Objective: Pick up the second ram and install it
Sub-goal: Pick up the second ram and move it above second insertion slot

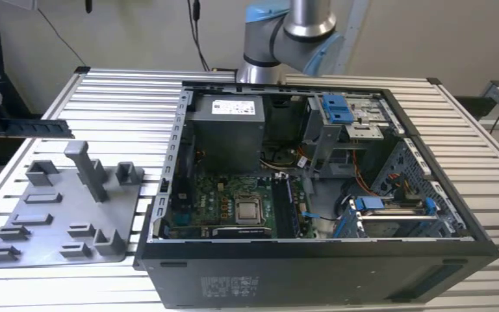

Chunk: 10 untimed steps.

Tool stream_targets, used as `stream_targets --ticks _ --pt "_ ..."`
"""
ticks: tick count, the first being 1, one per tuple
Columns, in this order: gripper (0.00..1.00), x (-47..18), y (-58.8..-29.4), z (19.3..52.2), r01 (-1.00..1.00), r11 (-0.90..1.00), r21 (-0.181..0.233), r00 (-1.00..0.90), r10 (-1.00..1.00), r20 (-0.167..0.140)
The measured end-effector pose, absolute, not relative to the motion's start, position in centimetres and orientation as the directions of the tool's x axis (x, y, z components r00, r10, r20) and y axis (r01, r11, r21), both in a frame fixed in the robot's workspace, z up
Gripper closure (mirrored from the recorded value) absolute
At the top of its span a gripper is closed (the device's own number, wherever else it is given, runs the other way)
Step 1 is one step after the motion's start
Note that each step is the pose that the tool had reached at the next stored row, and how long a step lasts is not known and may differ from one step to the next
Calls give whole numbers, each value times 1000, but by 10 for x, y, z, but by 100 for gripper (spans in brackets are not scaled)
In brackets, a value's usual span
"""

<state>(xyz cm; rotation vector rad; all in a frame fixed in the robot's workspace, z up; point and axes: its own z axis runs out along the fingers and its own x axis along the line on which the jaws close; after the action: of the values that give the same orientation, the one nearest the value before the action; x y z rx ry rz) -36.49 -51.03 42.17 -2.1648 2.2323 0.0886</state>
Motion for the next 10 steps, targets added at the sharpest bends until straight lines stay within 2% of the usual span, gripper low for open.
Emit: stream_targets --ticks 10 --pt "86 -334 -510 422 -999 30 20 -31 -998 -62"
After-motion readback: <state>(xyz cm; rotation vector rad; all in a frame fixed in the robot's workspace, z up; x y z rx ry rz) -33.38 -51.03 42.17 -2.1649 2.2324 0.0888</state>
